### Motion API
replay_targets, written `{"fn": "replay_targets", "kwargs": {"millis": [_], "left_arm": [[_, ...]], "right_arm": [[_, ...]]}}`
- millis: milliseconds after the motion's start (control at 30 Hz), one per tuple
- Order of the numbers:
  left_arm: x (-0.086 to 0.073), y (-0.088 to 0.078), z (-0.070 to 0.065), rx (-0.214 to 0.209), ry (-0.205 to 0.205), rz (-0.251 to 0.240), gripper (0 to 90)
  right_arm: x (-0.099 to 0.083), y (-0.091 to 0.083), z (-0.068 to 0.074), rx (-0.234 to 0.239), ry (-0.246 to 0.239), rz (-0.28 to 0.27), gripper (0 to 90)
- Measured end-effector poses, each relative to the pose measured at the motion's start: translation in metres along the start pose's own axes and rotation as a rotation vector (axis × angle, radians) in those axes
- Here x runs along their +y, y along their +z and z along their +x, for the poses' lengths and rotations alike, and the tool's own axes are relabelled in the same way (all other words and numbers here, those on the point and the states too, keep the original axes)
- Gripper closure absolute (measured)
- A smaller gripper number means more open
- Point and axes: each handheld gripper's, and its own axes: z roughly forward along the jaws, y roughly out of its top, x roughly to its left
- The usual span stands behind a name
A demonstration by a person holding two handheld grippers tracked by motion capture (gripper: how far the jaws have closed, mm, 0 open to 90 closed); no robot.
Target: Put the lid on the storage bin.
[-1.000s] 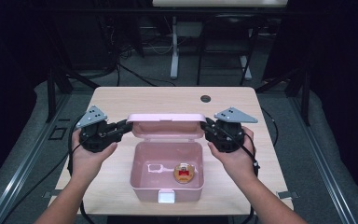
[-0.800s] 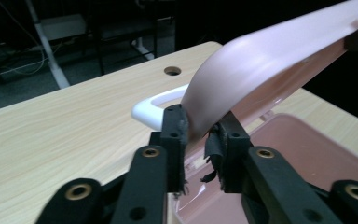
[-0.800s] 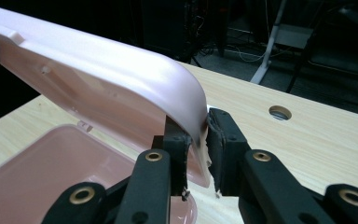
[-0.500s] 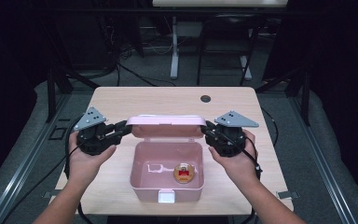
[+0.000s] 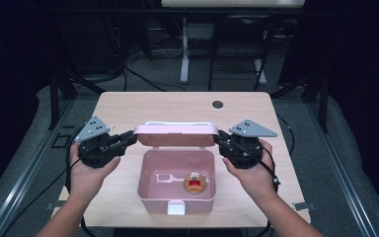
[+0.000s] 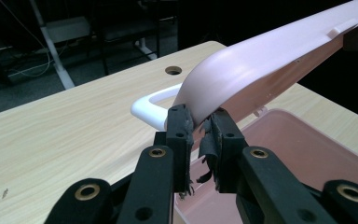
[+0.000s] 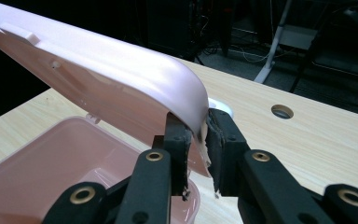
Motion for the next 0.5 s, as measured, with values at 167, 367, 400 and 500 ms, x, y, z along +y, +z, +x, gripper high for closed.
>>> {"fn": "replay_targets", "kwargs": {"millis": [167, 367, 400, 500], "left_arm": [[-0.0026, -0.0026, -0.0012, -0.005, 0.0, 0.002, 80.9], [-0.0066, -0.0059, -0.0031, -0.017, -0.008, 0.002, 80.9], [-0.0073, -0.0063, -0.0034, -0.018, -0.009, 0.002, 80.9], [-0.01, -0.0083, -0.0056, -0.022, 0.001, 0.005, 80.8]], "right_arm": [[-0.0019, -0.0021, 0.0018, 0.003, 0.0, 0.002, 78.0], [-0.006, -0.006, 0.0029, 0.014, 0.006, 0.006, 77.8], [-0.0071, -0.0072, 0.0031, 0.02, 0.011, 0.005, 77.8], [-0.0096, -0.0098, 0.0041, 0.028, 0.01, 0.005, 77.8]]}}
